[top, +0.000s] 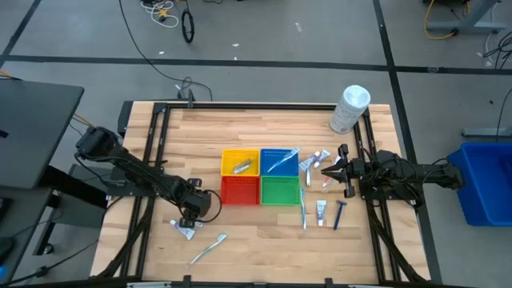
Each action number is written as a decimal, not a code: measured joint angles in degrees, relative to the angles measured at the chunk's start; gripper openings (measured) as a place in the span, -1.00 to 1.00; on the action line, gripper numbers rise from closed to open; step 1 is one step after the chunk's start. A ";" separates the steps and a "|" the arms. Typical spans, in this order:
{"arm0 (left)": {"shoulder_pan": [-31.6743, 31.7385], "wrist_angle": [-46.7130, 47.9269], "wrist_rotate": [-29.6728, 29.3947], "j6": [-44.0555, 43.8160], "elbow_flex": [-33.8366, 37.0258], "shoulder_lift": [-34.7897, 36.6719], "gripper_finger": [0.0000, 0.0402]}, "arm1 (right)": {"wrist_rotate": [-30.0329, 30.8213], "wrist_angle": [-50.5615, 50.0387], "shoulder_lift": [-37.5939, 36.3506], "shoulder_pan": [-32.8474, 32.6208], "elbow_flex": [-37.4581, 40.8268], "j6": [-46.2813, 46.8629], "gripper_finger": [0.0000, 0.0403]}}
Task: Pick & Place Travel size toiletries
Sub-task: Put the left shaver into the green bin
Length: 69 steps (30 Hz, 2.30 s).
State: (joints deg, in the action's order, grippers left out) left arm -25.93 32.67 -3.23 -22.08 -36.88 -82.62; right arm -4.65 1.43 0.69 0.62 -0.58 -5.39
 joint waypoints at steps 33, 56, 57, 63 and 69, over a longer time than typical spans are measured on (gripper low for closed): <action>0.28 -0.45 0.65 -1.08 0.58 0.06 -0.57 | -0.02 0.00 0.00 0.01 0.02 -0.01 -0.80; 0.26 -0.51 1.23 -1.08 0.63 0.01 -0.72 | -0.02 0.00 0.00 0.02 0.00 0.00 -0.80; 0.26 -0.51 1.23 -1.08 0.63 0.01 -0.72 | -0.02 0.00 0.00 0.00 0.00 0.00 -0.80; 0.26 0.71 1.72 -1.09 0.77 1.06 -0.75 | 0.00 0.00 0.00 0.00 0.00 0.00 -0.79; 0.17 5.00 4.94 -1.38 -0.76 3.29 -0.75 | 0.00 0.01 0.00 0.00 0.02 0.00 -0.80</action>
State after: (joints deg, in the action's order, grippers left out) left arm -25.76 37.67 1.71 -23.46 -37.64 -79.33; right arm -4.64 1.44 0.69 0.62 -0.56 -5.39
